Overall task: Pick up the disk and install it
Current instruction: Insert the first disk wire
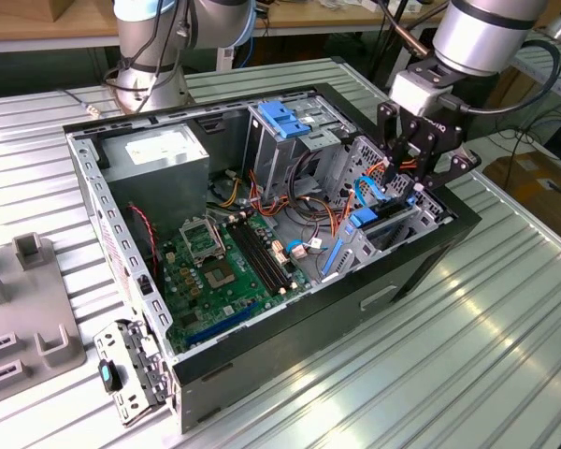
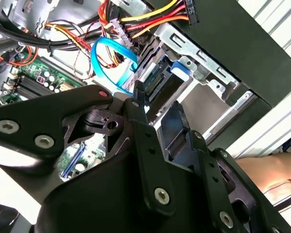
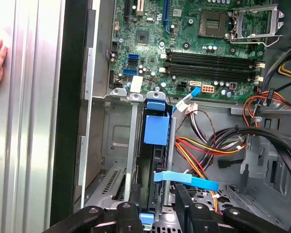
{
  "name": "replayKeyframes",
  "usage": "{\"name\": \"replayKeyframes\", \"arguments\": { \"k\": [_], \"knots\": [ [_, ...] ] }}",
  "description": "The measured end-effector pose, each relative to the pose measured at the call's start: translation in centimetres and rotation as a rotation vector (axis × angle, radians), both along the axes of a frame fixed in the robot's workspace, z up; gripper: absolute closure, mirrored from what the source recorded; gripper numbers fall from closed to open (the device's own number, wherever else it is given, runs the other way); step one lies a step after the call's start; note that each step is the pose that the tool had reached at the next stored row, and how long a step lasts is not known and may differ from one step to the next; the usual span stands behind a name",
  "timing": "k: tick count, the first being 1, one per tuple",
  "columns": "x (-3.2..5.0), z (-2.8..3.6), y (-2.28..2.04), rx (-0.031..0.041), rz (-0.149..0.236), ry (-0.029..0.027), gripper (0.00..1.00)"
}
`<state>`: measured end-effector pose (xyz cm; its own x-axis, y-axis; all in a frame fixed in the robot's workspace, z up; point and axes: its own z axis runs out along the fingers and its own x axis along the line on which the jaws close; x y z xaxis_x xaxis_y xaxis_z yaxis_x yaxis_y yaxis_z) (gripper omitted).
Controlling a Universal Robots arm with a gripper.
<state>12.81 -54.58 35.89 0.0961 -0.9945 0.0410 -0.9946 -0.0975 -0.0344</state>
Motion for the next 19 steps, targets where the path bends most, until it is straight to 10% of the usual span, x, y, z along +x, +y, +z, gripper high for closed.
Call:
{"name": "replayKeyframes", "arguments": {
  "k": [5,8,19],
  "knots": [
    [0.01,0.0,-0.01,0.0,0.0,0.0059,0.58],
    [0.05,-0.02,0.0,0.0,0.0,0.0544,0.58],
    [0.62,-0.29,-0.01,0.0017,-0.065,0.0545,0.58]
  ]
}}
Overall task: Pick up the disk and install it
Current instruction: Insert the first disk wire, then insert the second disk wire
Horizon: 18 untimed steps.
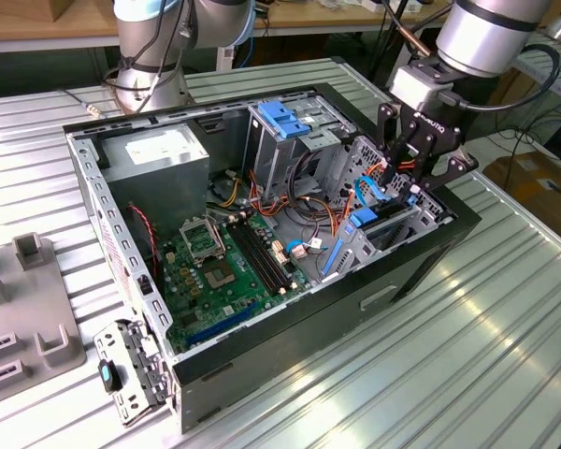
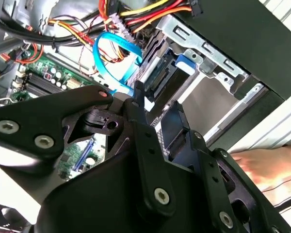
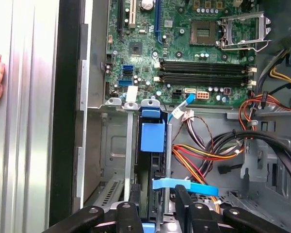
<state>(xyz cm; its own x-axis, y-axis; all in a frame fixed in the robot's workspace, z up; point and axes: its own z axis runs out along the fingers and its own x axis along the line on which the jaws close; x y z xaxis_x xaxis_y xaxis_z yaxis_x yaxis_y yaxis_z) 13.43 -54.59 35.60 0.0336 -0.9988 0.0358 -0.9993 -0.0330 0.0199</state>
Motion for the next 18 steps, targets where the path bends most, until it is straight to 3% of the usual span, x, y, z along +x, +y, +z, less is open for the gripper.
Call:
{"name": "replayKeyframes", "arguments": {
  "k": [4,18],
  "knots": [
    [0.87,-0.08,0.01,0.0001,-0.011,0.0,0.58],
    [0.88,-0.08,0.0,0.0001,-0.012,0.0,0.58]
  ]
}}
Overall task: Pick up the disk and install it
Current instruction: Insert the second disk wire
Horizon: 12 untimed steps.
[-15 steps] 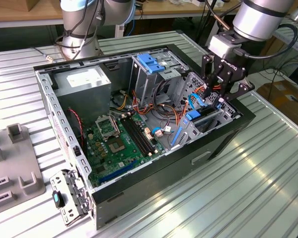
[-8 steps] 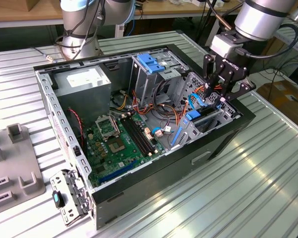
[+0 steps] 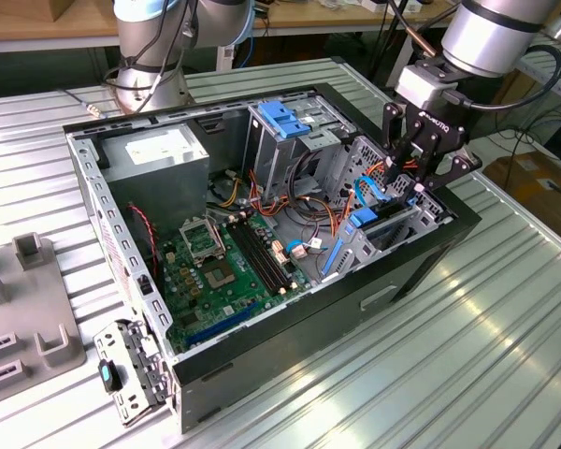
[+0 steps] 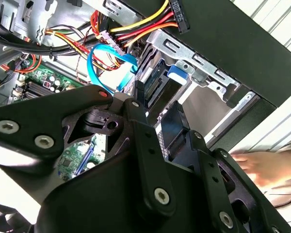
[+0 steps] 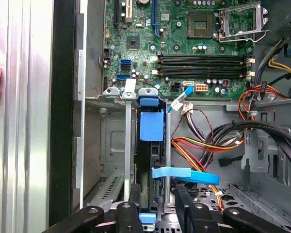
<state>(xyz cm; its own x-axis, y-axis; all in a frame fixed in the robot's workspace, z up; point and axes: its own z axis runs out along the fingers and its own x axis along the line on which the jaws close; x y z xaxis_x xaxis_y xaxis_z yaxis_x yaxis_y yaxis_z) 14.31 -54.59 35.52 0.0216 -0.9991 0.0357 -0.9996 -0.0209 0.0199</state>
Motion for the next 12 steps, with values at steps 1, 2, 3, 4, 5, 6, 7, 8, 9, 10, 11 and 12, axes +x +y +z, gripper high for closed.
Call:
{"name": "replayKeyframes", "arguments": {
  "k": [1,2,3,4,5,6,7,8,9,10,11,12],
  "knots": [
    [0.0,0.0,0.0,-0.0001,0.0,0.0,0.58],
    [0.0,0.0,0.0,-0.0001,0.0,0.0,0.58],
    [0.0,0.0,0.0,0.0,0.0,0.0,0.58],
    [0.0,0.0,0.0,0.0,0.0,0.0,0.58],
    [0.0,0.01,0.0,0.0,0.0,0.0,0.58],
    [0.0,0.11,0.0,-0.0002,0.0,0.0,0.58],
    [0.0,0.19,0.0,-0.0001,0.0,0.0,0.58],
    [0.0,0.27,0.01,-0.0001,0.0,0.0,0.58],
    [0.0,0.35,0.01,0.0,0.0,0.0,0.58],
    [0.0,0.43,0.01,0.0,0.0,0.0,0.58],
    [0.0,0.51,0.01,-0.0001,0.0,0.0,0.58],
    [0.0,0.53,0.01,0.0001,0.0,0.0,0.58]
  ]
}}
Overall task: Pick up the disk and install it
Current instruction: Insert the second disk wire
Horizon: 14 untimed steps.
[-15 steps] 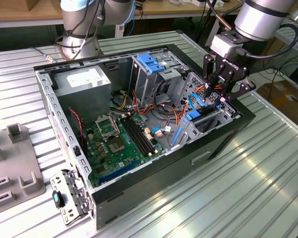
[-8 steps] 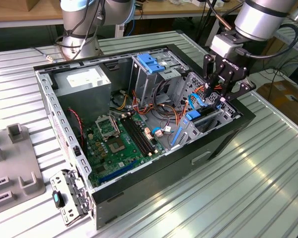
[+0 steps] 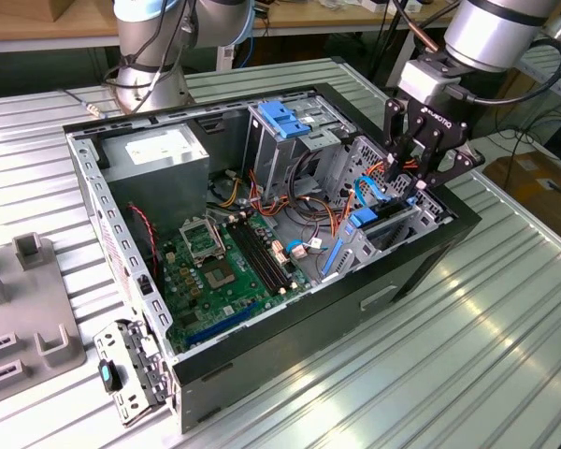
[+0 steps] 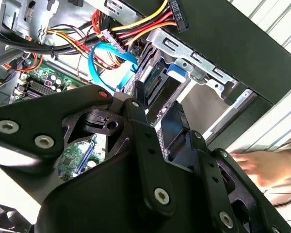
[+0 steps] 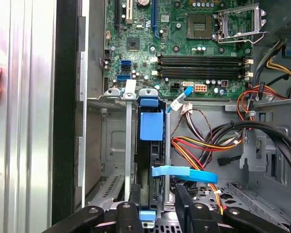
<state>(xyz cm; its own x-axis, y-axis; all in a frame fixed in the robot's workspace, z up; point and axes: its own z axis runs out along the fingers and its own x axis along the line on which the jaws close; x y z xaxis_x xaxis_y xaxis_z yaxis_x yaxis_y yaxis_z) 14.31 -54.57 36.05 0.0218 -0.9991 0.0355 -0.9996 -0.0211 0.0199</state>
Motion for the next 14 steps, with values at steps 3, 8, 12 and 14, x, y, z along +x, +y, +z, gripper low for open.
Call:
{"name": "replayKeyframes", "arguments": {
  "k": [3,8,12,14],
  "knots": [
    [0.0,0.01,0.0,-0.0003,0.0,0.0,0.58],
    [0.0,0.01,0.0,-0.0005,0.0,0.0,0.58],
    [0.0,0.12,0.0,-0.0006,0.0,0.0,0.58],
    [0.0,0.24,0.0,-0.0006,0.0,0.0,0.58]
  ]
}}
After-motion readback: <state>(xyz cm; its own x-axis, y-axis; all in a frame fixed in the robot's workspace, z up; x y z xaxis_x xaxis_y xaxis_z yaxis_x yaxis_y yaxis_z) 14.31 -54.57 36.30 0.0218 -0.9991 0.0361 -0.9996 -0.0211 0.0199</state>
